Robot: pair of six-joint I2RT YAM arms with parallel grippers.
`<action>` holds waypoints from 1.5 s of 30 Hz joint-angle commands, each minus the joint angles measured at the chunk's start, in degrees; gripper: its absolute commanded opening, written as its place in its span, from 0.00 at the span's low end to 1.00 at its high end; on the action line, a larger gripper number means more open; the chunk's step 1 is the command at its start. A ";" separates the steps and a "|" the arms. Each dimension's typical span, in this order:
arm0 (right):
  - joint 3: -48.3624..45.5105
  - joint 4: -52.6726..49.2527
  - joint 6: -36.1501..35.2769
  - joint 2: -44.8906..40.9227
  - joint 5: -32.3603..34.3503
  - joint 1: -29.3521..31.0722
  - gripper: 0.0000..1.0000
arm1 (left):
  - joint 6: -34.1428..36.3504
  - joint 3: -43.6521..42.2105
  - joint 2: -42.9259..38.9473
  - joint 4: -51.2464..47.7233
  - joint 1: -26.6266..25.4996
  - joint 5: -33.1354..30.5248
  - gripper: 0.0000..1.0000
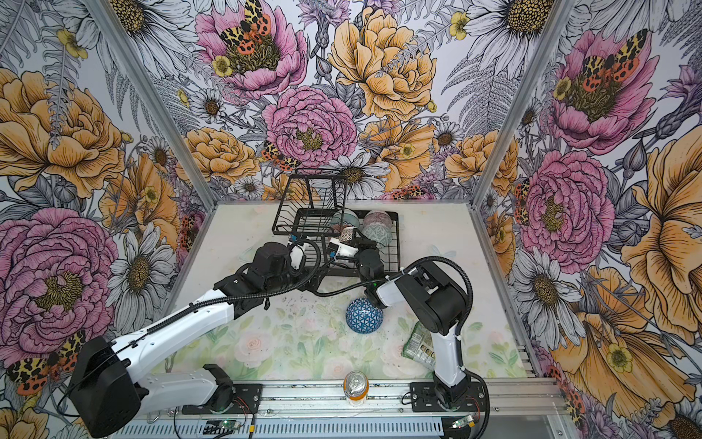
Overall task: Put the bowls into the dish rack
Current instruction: 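Carry the brown-and-white bowl with the right gripper into the lower rack tier, then lower the brown-and-white bowl upright beside the orange bowl and open the right gripper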
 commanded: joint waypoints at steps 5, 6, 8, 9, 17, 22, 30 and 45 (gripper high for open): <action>4.47 5.11 3.75 2.95 -1.50 -0.84 0.00 | -0.98 -0.85 -1.38 1.46 0.68 1.41 0.99; 4.65 5.00 4.05 3.29 -1.75 -0.96 0.00 | -1.04 -0.94 -1.33 1.46 0.69 1.54 0.99; 4.91 4.49 4.56 3.76 -2.28 -1.02 0.00 | -1.10 -0.87 -1.38 1.46 0.69 1.51 0.99; 4.98 4.25 4.91 3.98 -2.53 -1.02 0.00 | -1.16 -1.01 -1.39 1.46 0.69 1.50 0.99; 5.21 1.42 7.21 5.13 -4.60 -1.14 0.00 | -1.11 -1.16 -1.63 1.55 0.77 1.49 0.99; 5.71 0.69 7.92 6.24 -4.79 -1.04 0.00 | -1.26 -1.38 -1.81 1.59 0.74 1.52 0.99; 5.99 0.12 8.35 8.02 -5.15 -0.67 0.00 | -1.37 -1.82 -2.37 1.46 0.86 1.24 0.99; 6.52 -0.06 7.85 11.01 -5.23 0.13 0.07 | -1.42 -1.69 -2.10 1.46 0.95 1.64 0.99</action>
